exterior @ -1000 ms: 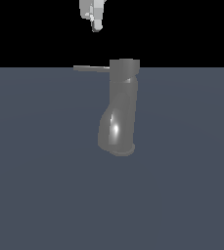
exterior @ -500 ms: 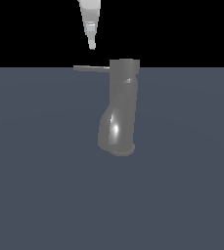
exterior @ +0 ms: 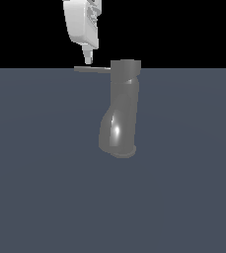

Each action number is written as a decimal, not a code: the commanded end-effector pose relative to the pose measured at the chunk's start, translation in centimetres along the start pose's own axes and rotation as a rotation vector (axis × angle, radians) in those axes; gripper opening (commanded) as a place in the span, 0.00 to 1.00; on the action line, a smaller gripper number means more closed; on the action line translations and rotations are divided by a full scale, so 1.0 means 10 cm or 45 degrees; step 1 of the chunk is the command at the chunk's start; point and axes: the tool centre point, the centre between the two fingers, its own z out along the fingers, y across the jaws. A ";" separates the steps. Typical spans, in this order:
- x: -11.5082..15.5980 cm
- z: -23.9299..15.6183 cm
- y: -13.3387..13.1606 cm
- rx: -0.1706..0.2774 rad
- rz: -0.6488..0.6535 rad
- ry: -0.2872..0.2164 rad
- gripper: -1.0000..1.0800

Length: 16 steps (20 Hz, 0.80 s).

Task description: Turn on the faucet by rotating a designated handle.

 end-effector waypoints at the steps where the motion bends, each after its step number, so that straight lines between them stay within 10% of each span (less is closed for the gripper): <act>1: -0.04 0.07 -0.05 0.003 0.053 -0.003 0.00; 16: -0.13 0.22 -0.16 0.006 0.158 -0.010 0.00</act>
